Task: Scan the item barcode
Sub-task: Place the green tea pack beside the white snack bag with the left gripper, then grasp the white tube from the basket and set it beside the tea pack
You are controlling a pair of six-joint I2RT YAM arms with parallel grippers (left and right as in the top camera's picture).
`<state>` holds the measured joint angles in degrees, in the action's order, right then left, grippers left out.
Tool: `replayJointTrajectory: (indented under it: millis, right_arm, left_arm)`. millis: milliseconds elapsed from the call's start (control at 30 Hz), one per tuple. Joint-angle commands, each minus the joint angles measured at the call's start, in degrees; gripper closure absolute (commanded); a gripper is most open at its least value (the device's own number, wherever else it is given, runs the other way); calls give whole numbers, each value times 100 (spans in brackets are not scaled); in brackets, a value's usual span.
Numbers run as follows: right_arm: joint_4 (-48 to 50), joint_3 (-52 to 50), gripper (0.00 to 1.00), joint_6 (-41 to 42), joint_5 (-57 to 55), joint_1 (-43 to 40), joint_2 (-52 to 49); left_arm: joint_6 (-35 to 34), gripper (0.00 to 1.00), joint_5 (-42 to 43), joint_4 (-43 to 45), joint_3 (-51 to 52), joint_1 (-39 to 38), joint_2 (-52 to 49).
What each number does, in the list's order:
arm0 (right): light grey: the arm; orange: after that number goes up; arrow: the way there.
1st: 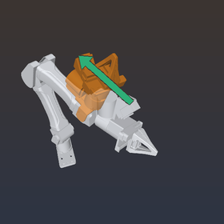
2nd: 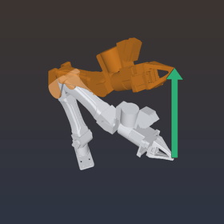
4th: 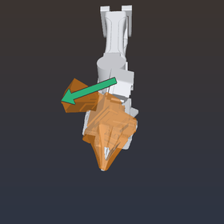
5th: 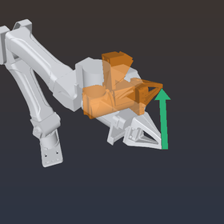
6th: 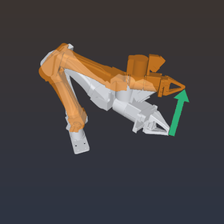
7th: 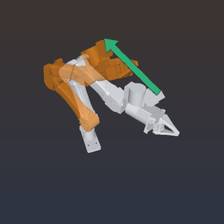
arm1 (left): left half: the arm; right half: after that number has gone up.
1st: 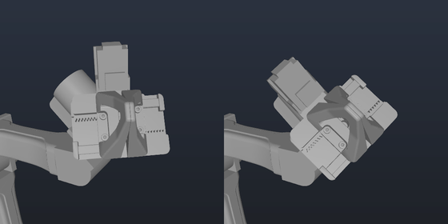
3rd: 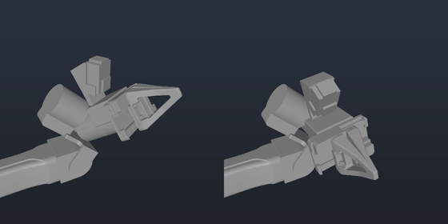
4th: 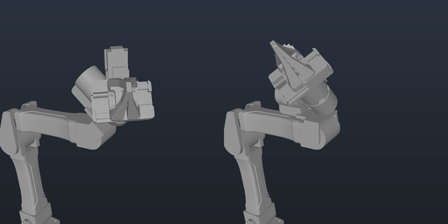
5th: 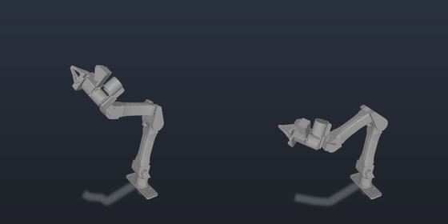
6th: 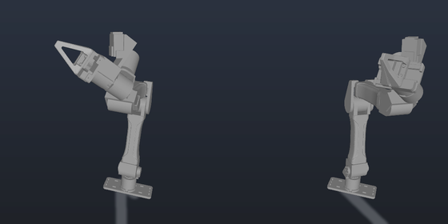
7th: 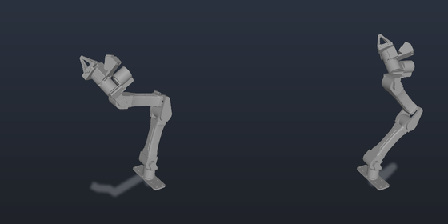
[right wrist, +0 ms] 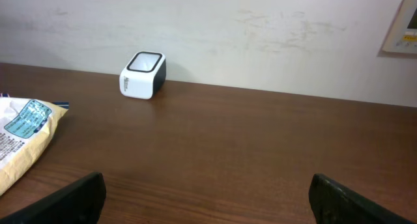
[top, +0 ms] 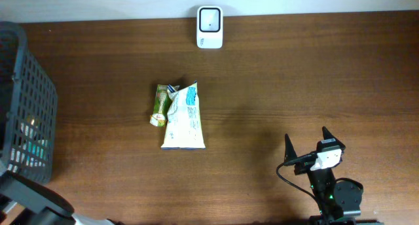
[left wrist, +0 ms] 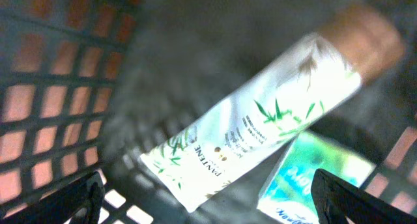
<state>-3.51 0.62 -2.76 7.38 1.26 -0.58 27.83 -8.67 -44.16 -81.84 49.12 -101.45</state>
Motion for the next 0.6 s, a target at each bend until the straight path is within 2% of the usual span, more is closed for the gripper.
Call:
replayJointTrajectory:
  millis: [0, 133, 233, 300, 333, 367, 400, 467, 567]
  right_arm:
    - [-35, -31, 1, 42, -11, -13, 37]
    - [-35, -31, 2, 39, -11, -13, 37]
    - [-33, -31, 1, 42, -9, -13, 37]
    - [-35, -31, 2, 42, -9, -13, 37]
    - [-35, -31, 1, 42, -9, -13, 37]
    - [-35, -31, 2, 42, -9, -13, 37]
    - [-35, -31, 1, 39, -9, -13, 37]
    - [-35, -31, 1, 42, -9, -13, 37]
    - [-35, -31, 2, 42, -9, -13, 37]
  left_arm:
    - [1373, 0, 699, 114, 70, 105, -452]
    - [1902, 0, 1298, 179, 70, 103, -1075]
    - [1899, 0, 1296, 367, 70, 103, -1478]
    - [1897, 16, 1296, 616, 70, 105, -1572]
    - [1895, 32, 1296, 730, 70, 105, -1572]
    - [1895, 52, 1296, 817, 63, 103, -1569]
    - [1884, 64, 1296, 846, 59, 103, -1569]
    - [1521, 74, 1294, 970, 35, 105, -1569]
    - [413, 87, 1298, 1027, -160, 103, -1569]
